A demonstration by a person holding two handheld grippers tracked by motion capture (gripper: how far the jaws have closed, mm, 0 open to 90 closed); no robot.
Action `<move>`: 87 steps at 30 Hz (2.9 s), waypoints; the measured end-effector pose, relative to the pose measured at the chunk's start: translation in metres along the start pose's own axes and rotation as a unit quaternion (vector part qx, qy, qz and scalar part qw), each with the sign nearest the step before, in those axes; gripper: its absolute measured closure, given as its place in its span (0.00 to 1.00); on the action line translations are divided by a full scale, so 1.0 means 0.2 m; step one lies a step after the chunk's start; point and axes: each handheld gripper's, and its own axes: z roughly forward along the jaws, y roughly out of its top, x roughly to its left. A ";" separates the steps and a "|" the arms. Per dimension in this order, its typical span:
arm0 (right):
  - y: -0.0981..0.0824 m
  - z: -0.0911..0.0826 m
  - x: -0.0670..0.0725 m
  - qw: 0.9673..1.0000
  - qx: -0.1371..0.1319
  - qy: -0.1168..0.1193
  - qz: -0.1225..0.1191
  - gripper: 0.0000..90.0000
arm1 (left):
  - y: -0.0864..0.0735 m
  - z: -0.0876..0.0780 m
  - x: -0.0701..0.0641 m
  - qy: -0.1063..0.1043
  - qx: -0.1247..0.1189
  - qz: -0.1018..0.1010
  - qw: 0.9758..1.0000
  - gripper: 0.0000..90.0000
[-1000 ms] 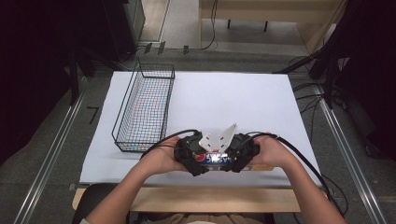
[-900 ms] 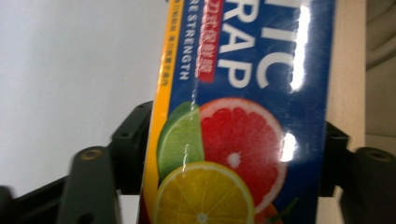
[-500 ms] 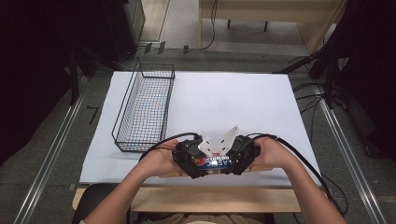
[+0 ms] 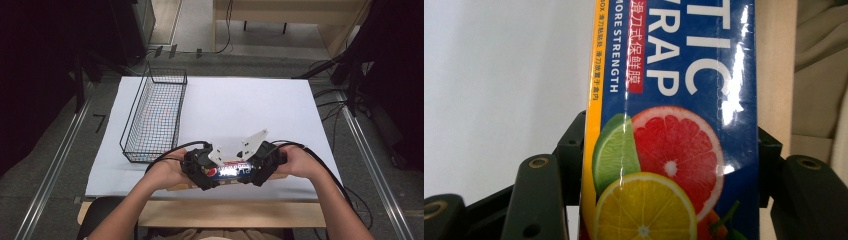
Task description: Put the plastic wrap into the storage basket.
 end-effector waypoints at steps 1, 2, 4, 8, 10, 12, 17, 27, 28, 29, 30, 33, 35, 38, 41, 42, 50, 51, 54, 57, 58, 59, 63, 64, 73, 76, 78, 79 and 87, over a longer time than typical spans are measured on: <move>-0.01 -0.01 0.00 1.000 -0.008 -0.005 0.010 0.25 | 0.00 -0.01 0.00 -0.005 -0.002 -0.003 1.000 0.45; -0.02 -0.03 -0.01 1.000 -0.014 -0.003 0.021 0.24 | 0.00 -0.01 0.00 -0.006 -0.004 -0.002 1.000 0.45; -0.04 -0.05 -0.02 0.999 -0.020 -0.002 0.026 0.21 | 0.00 -0.02 0.00 -0.004 -0.003 -0.003 1.000 0.45; -0.09 -0.09 -0.04 0.999 -0.027 -0.011 0.032 0.18 | -0.01 -0.02 0.01 0.002 -0.001 -0.014 1.000 0.45; -0.11 -0.11 -0.06 0.998 -0.033 -0.018 0.042 0.18 | -0.01 -0.03 0.02 0.009 -0.002 -0.017 1.000 0.45; -0.12 -0.13 -0.08 0.998 -0.038 -0.029 0.052 0.19 | -0.02 -0.03 0.04 0.011 -0.004 -0.025 1.000 0.45; -0.15 -0.17 -0.09 0.996 -0.039 -0.049 0.057 0.19 | -0.02 -0.05 0.05 0.013 -0.007 -0.034 0.999 0.45; -0.23 -0.26 -0.12 0.992 -0.059 -0.074 0.088 0.19 | -0.03 -0.09 0.06 0.021 -0.011 -0.054 0.998 0.45; -0.24 -0.27 -0.12 0.991 -0.060 -0.077 0.088 0.19 | -0.03 -0.09 0.06 0.022 -0.009 -0.053 0.998 0.45; -0.25 -0.28 -0.12 0.991 -0.061 -0.080 0.092 0.19 | -0.03 -0.10 0.06 0.024 -0.008 -0.053 0.998 0.45; -0.25 -0.29 -0.12 0.990 -0.063 -0.085 0.097 0.19 | -0.04 -0.11 0.07 0.021 -0.009 -0.056 0.998 0.45; -0.28 -0.32 -0.13 0.987 -0.072 -0.094 0.108 0.19 | -0.04 -0.12 0.07 0.020 -0.014 -0.060 0.998 0.45; -0.29 -0.33 -0.14 0.986 -0.072 -0.099 0.113 0.19 | -0.04 -0.13 0.07 0.017 -0.016 -0.065 0.998 0.45; -0.31 -0.35 -0.15 0.983 -0.077 -0.108 0.126 0.19 | -0.05 -0.14 0.08 0.018 -0.014 -0.067 0.998 0.44; -0.34 -0.36 -0.16 0.980 -0.079 -0.119 0.136 0.19 | -0.06 -0.16 0.09 0.022 -0.015 -0.070 0.997 0.44; -0.35 -0.37 -0.16 0.979 -0.082 -0.122 0.139 0.19 | -0.07 -0.17 0.09 0.023 -0.017 -0.074 0.997 0.44; -0.42 -0.33 -0.20 0.972 -0.076 -0.151 0.162 0.19 | -0.09 -0.23 0.11 0.026 -0.031 -0.098 0.994 0.44; -0.42 -0.32 -0.20 0.971 -0.075 -0.155 0.165 0.19 | -0.09 -0.23 0.12 0.026 -0.033 -0.101 0.994 0.44; -0.45 -0.29 -0.22 0.967 -0.076 -0.159 0.184 0.19 | -0.10 -0.26 0.13 0.032 -0.042 -0.112 0.992 0.44; -0.46 -0.26 -0.23 0.964 -0.071 -0.164 0.198 0.19 | -0.11 -0.28 0.14 0.038 -0.046 -0.121 0.991 0.44; -0.46 -0.25 -0.23 0.963 -0.068 -0.165 0.203 0.19 | -0.11 -0.29 0.14 0.038 -0.048 -0.123 0.990 0.45; -0.46 -0.23 -0.24 0.962 -0.066 -0.166 0.208 0.19 | -0.11 -0.30 0.14 0.039 -0.050 -0.124 0.990 0.44; -0.47 -0.19 -0.25 0.959 -0.062 -0.171 0.218 0.19 | -0.13 -0.32 0.15 0.041 -0.055 -0.128 0.989 0.45; -0.47 -0.18 -0.25 0.959 -0.065 -0.165 0.222 0.19 | -0.13 -0.32 0.15 0.043 -0.056 -0.128 0.989 0.45; -0.45 -0.09 -0.24 0.960 -0.055 -0.175 0.214 0.19 | -0.16 -0.37 0.17 0.050 -0.063 -0.146 0.986 0.45; -0.44 -0.04 -0.24 0.959 -0.043 -0.178 0.216 0.19 | -0.17 -0.38 0.18 0.051 -0.066 -0.154 0.985 0.45; -0.44 -0.01 -0.24 0.960 -0.040 -0.177 0.216 0.19 | -0.17 -0.39 0.18 0.055 -0.069 -0.155 0.984 0.44; -0.43 0.00 -0.24 0.960 -0.038 -0.177 0.214 0.20 | -0.17 -0.40 0.18 0.058 -0.072 -0.156 0.983 0.44; -0.42 0.06 -0.24 0.963 -0.026 -0.170 0.208 0.20 | -0.22 -0.45 0.19 0.069 -0.083 -0.186 0.977 0.44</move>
